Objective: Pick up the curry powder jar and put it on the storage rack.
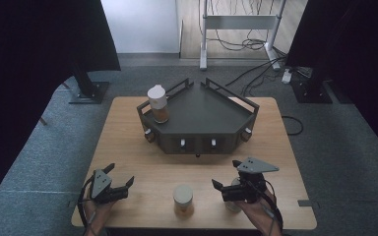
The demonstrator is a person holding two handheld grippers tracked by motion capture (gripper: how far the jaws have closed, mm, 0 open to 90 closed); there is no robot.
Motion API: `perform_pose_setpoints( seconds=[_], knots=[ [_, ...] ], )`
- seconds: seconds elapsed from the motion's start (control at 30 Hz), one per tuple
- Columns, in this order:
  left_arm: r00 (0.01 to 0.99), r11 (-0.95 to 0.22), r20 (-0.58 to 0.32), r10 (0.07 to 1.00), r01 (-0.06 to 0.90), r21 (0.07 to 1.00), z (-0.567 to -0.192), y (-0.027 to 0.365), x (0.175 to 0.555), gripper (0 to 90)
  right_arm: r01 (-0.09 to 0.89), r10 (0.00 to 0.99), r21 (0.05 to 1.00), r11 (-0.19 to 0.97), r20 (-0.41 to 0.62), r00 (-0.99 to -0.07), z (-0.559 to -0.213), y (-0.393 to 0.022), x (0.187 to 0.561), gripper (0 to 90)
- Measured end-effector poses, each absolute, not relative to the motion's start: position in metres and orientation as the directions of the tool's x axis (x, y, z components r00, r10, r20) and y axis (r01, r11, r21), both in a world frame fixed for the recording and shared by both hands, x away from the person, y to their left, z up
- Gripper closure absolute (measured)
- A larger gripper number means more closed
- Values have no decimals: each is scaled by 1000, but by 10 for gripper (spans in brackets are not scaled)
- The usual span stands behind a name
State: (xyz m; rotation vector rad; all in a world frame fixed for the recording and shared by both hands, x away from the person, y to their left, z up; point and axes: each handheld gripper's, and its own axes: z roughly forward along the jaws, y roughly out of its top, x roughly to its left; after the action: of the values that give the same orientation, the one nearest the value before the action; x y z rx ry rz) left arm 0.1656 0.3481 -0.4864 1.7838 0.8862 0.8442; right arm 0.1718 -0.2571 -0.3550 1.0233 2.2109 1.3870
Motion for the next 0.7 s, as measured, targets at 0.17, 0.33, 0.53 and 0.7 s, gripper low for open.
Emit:
perform_pose_setpoints(
  seconds=[0.17,0.33,0.53,0.7],
  knots=[
    [502,-298,163,850,202,933,-486,348,166,111,384,701,879,283,84,-709,-358,-245,168,35],
    [502,-300,165,849,201,932,-486,348,165,111,380,679,879,289,92,-729,-363,-235,165,34],
    [502,-302,167,849,201,932,-486,349,165,111,375,647,880,293,107,-755,-370,-225,162,34],
    [502,-304,169,848,200,931,-486,348,165,111,370,629,881,294,114,-769,-373,-220,161,32]
  ],
)
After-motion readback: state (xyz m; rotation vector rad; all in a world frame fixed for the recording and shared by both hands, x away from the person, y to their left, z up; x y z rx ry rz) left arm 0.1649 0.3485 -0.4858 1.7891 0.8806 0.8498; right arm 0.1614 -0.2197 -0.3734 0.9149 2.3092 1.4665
